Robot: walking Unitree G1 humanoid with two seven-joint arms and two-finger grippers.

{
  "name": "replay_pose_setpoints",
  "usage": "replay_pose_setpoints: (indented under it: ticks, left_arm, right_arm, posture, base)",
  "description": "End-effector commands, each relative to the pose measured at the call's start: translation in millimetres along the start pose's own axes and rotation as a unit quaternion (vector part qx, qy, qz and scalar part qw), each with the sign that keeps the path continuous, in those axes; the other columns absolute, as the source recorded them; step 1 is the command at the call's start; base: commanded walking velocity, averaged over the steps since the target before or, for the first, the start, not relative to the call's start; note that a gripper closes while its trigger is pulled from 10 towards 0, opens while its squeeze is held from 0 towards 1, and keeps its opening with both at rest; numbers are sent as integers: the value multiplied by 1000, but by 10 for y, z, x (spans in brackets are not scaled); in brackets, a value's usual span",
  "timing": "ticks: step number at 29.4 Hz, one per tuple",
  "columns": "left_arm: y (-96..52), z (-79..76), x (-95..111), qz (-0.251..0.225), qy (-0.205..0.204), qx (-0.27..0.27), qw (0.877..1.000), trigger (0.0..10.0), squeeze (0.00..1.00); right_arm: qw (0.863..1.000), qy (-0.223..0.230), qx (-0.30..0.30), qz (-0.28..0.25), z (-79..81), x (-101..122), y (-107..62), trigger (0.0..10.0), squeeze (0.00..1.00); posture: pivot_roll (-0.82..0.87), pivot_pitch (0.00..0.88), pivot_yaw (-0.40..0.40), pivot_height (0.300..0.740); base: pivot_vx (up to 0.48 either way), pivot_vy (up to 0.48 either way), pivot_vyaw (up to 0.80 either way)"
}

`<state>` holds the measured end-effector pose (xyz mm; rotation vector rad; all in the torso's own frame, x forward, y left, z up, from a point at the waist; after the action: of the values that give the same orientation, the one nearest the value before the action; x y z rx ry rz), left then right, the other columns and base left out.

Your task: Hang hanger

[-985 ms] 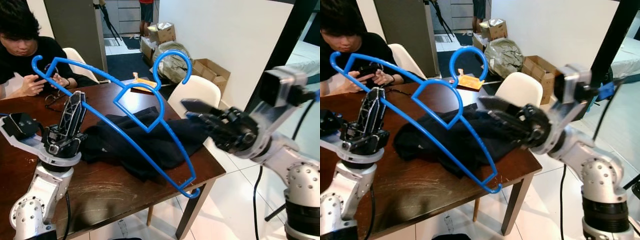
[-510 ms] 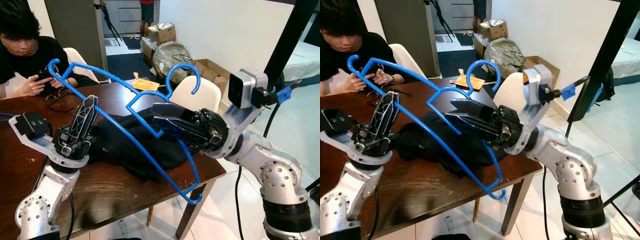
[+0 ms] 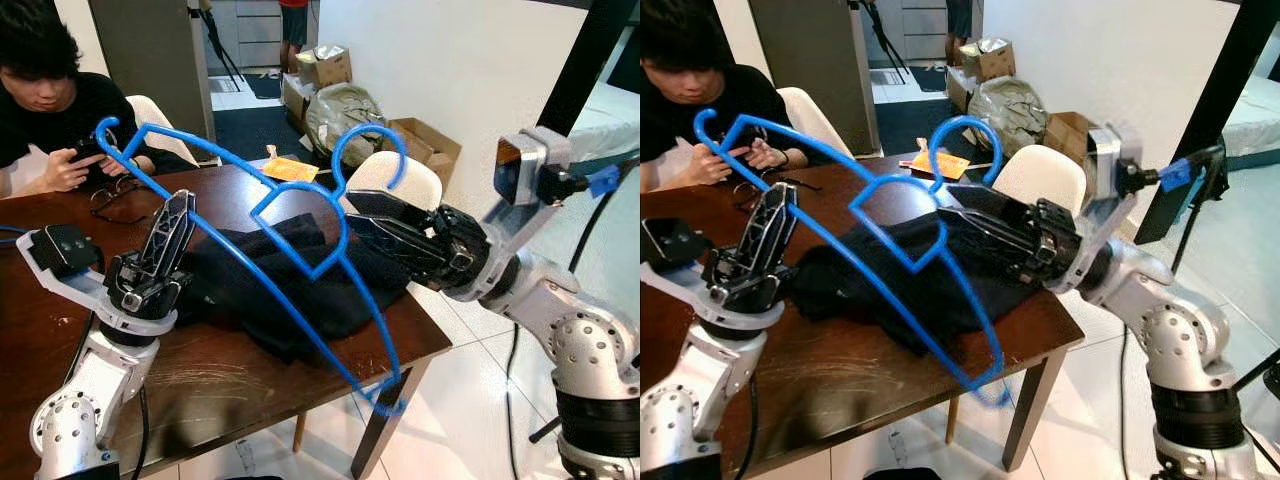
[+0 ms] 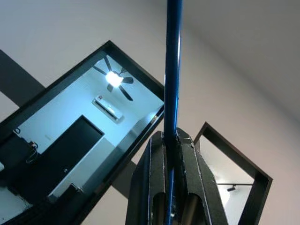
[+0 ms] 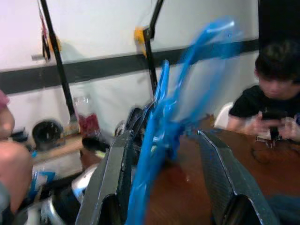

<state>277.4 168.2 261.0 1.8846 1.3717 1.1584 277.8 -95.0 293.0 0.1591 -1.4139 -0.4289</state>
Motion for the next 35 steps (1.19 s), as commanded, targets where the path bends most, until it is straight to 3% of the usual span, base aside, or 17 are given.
replay_pose_setpoints:
  ticks: [1, 9, 17, 20, 29, 30, 31, 32, 35]
  left_arm:
    - [22, -56, 4, 3, 3, -14, 1000, 0, 0]
    - [16, -55, 0, 3, 1, -14, 1000, 0, 0]
    - [15, -45, -21, 8, 2, -11, 1000, 0, 0]
    - [22, -34, -53, 17, 4, -9, 1000, 0, 0]
    - [32, -3, -143, 41, 11, -3, 999, 0, 0]
    - [33, 0, -143, 41, 11, -3, 999, 0, 0]
    - [33, 0, -143, 41, 11, -3, 999, 0, 0]
    - [32, 1, -137, 39, 12, -3, 999, 0, 0]
    - [32, 2, -134, 38, 12, -3, 999, 0, 0]
  right_arm:
    - [1000, -2, -8, 17, -17, -32, -79, 10000, 0]
    - [1000, 5, -10, 18, -12, -83, -47, 10000, 0]
    - [1000, 20, 20, 6, 88, -104, 84, 10000, 0]
    - [998, 30, 53, 16, 192, -145, 184, 10000, 0]
    - [997, 30, 46, 45, 191, -308, 353, 10000, 0]
    - [998, 31, 40, 42, 171, -297, 363, 1373, 0]
    - [998, 31, 40, 42, 171, -297, 363, 1373, 0]
    - [998, 32, 33, 38, 146, -286, 366, 0, 0]
    - [998, 33, 29, 35, 132, -278, 368, 0, 0]
  posture:
    - [79, 0, -30, 735]
    - [78, 0, -25, 735]
    - [81, 0, -29, 735]
    - [78, 0, -31, 735]
    - [78, 0, -30, 735]
    - [78, 0, -30, 735]
    - [78, 0, -30, 735]
    - [78, 0, -30, 735]
    - [78, 0, -30, 735]
  base:
    - [0, 0, 0]
    - [0, 0, 0]
    - [0, 0, 0]
    - [0, 0, 0]
    - [0, 0, 0]
    - [0, 0, 0]
    - [0, 0, 0]
    - [0, 0, 0]
    - [0, 0, 0]
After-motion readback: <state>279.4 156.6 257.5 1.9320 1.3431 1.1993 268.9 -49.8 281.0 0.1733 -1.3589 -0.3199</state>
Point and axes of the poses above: a point about 5 cm out from each wrist's last joint towards the gripper, its own y axis pointing out of the wrist towards the gripper, its own x axis along the axis of the wrist's last joint, z = x × y, the point moved 5 cm from there along y, pointing out of the wrist towards the gripper, and after that the axes turned 3 degrees about y, right-handed, at the moved point
